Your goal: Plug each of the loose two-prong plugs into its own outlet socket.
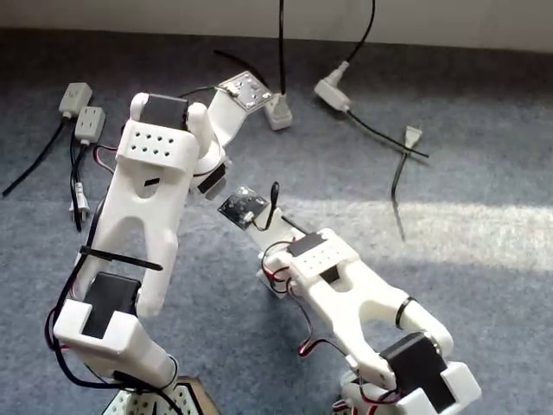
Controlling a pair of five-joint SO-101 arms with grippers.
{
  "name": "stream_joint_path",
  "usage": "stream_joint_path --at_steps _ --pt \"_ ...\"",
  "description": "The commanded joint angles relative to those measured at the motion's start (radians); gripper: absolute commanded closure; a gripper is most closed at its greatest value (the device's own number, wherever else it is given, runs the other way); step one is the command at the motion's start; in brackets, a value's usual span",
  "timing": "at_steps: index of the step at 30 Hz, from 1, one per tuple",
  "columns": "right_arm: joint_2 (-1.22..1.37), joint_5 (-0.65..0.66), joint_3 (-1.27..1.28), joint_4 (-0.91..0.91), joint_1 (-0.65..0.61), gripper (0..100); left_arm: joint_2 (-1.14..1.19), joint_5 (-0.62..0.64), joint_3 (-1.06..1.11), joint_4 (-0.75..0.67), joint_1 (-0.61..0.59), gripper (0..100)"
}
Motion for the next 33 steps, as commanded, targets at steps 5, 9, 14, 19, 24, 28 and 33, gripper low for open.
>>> stream_joint_path --at_steps 5,9,14,19,24,28,33 --pt "0.248 0.025 -0.285 0.093 0.016 91.1 -0.047 0.006 -0.002 -0.005 0.013 99" --pt "0.262 -0.015 -0.314 0.105 0.018 91.0 -0.042 0.006 -0.002 -0.009 0.013 99" --pt "0.196 -0.077 -0.285 0.104 0.030 80.6 -0.042 0.006 -0.002 -0.011 0.013 99" --pt "0.130 -0.072 -0.231 0.102 0.042 78.1 -0.042 0.006 -0.002 -0.011 0.008 99" --pt "0.067 -0.074 -0.194 0.102 0.091 78.1 -0.042 0.003 -0.005 -0.012 -0.008 99" --pt "-0.002 -0.068 -0.145 0.107 0.139 78.1 -0.042 0.003 -0.005 -0.012 -0.010 99" --pt "-0.162 -0.068 -0.076 0.108 0.168 78.1 -0.042 0.003 -0.005 -0.041 -0.010 99"
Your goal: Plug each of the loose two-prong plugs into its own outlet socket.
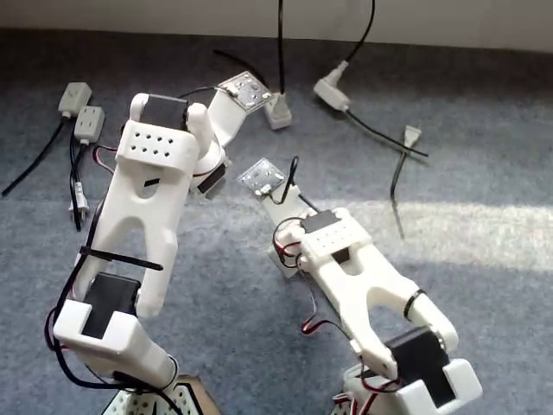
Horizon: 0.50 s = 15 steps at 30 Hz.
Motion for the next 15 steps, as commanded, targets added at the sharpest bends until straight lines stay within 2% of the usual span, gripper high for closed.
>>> stream_joint_path --at_steps 1,5,8,11,15 --pt "-0.156 -0.006 0.028 0.008 0.022 78.1 -0.042 0.003 -0.007 -0.038 -0.012 99" --pt "-0.269 -0.006 0.068 0.008 0.041 78.1 -0.042 0.003 -0.005 -0.037 -0.012 99" --pt "-0.292 -0.003 0.070 0.008 0.134 78.1 -0.042 0.005 -0.005 -0.032 -0.012 99" --pt "-0.282 0.089 0.099 0.007 0.234 78.1 -0.042 0.006 -0.005 -0.032 -0.012 99" --pt "-0.203 0.133 0.156 0.002 0.259 78.1 -0.048 0.006 0.018 -0.040 -0.012 99"
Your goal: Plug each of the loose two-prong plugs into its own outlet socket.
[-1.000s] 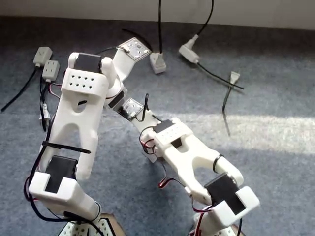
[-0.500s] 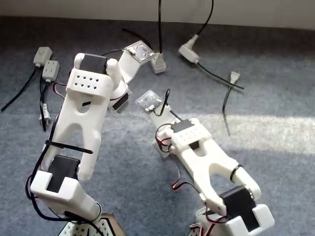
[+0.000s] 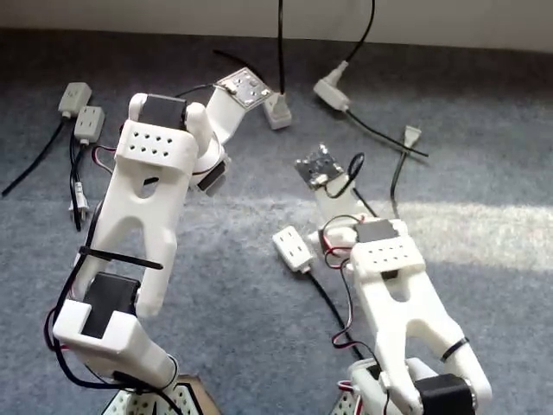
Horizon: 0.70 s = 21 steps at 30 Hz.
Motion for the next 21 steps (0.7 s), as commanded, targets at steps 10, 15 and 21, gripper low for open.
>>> stream_joint_path --at_steps 10,15,21 --pt "0.108 0.025 0.019 0.038 -0.084 78.1 -0.050 0.006 0.051 -0.031 -0.025 99" --pt "0.108 -0.064 0.016 0.058 -0.237 78.1 -0.050 0.006 0.053 -0.064 -0.062 99" --pt "0.117 -0.170 -0.015 0.035 -0.387 78.1 -0.050 0.006 0.053 -0.064 -0.076 99"
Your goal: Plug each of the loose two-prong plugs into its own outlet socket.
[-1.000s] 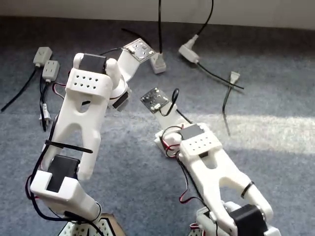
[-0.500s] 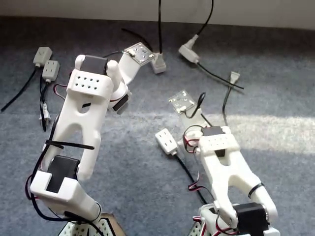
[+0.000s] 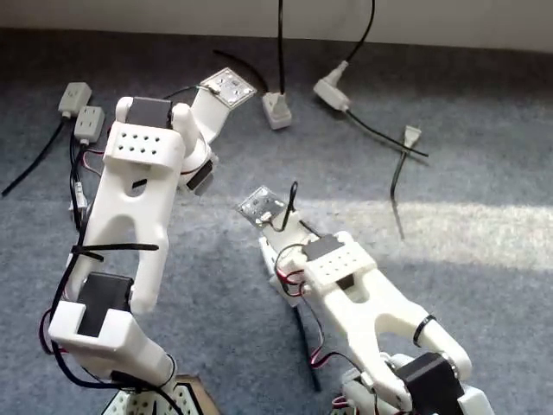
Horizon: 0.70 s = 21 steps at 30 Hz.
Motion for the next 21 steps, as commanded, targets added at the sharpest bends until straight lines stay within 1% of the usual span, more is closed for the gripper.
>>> stream_joint_path --at_steps 1,4,9,12,13,17,19,21 --pt "0.007 -0.077 -0.053 -0.019 -0.081 78.1 -0.050 0.008 -0.005 -0.012 -0.015 99" --pt "0.007 -0.124 -0.102 -0.018 -0.097 78.1 -0.050 0.008 -0.005 -0.012 -0.015 99" --pt "0.007 -0.124 -0.137 -0.021 -0.091 78.1 -0.050 0.008 -0.005 -0.008 -0.015 99" --pt "0.007 -0.123 -0.133 -0.056 -0.091 78.1 -0.050 0.008 -0.005 -0.006 -0.015 99" --pt "0.004 -0.117 -0.137 -0.039 -0.076 78.1 -0.050 0.008 -0.005 -0.006 -0.016 99" --pt "0.005 0.048 -0.130 0.042 0.030 78.1 -0.050 0.008 -0.005 -0.006 -0.016 99" --pt "0.001 0.041 -0.104 0.047 0.038 78.1 -0.050 0.008 -0.005 -0.008 -0.016 99" --pt "-0.002 0.037 -0.085 0.045 0.018 78.1 -0.050 0.008 -0.005 -0.012 -0.013 99"
